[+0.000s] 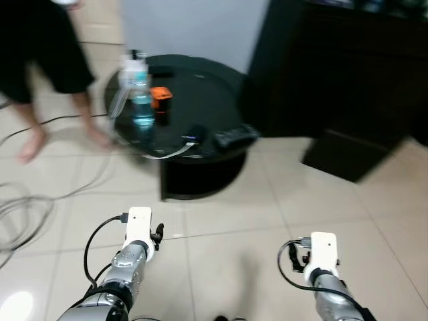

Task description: Picking trash to rubbish bin

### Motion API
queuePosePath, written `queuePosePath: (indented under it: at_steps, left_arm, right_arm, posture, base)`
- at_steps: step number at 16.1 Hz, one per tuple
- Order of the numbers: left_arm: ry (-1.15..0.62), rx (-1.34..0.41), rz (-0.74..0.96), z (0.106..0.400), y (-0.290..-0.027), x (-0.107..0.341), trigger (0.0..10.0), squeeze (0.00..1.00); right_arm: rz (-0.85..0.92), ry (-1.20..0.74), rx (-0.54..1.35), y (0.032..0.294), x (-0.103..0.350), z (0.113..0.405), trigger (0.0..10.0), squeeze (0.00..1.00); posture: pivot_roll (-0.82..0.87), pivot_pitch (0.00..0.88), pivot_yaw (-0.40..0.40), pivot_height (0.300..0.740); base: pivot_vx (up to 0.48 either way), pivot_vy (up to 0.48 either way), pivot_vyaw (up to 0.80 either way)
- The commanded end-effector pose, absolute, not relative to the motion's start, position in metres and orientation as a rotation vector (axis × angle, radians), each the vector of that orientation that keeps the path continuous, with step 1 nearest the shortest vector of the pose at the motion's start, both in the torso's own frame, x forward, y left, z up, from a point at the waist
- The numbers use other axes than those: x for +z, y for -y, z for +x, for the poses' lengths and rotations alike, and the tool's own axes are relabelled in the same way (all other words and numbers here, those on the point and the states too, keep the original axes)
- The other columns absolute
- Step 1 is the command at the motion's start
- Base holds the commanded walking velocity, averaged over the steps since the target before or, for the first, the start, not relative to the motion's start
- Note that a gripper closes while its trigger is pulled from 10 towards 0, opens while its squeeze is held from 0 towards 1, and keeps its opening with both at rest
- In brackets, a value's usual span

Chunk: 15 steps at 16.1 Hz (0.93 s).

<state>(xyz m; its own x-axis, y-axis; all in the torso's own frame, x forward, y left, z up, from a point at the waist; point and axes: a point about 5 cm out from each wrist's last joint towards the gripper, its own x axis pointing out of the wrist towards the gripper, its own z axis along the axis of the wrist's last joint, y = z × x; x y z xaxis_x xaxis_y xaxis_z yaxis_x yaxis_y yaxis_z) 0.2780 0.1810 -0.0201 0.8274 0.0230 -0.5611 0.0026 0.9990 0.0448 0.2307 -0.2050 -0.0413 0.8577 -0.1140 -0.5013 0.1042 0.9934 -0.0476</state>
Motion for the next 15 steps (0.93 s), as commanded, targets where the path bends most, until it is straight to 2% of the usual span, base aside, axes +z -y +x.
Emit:
queuePosePath:
  at_steps: [1, 15]
  left_arm:
    - [-0.611, -0.021, 0.050, 0.277, -0.174, -0.022, 10.0, 0.00]
    - [-0.640, -0.117, 0.113, 0.275, -0.166, -0.025, 10.0, 0.00]
  right_arm:
    - [-0.012, -0.558, -0.156, 0.214, -0.045, 0.224, 10.0, 0.00]
    - [-0.008, -0.608, -0.221, 0.223, -0.052, 0.213, 10.0, 0.00]
  posture:
    - [0.27, 0.064, -0.155, 0.740]
    - [0.26, 0.045, -0.125, 0.740]
  base:
    - [0.000, 0.000, -0.76]
    - [0.000, 0.000, -0.76]
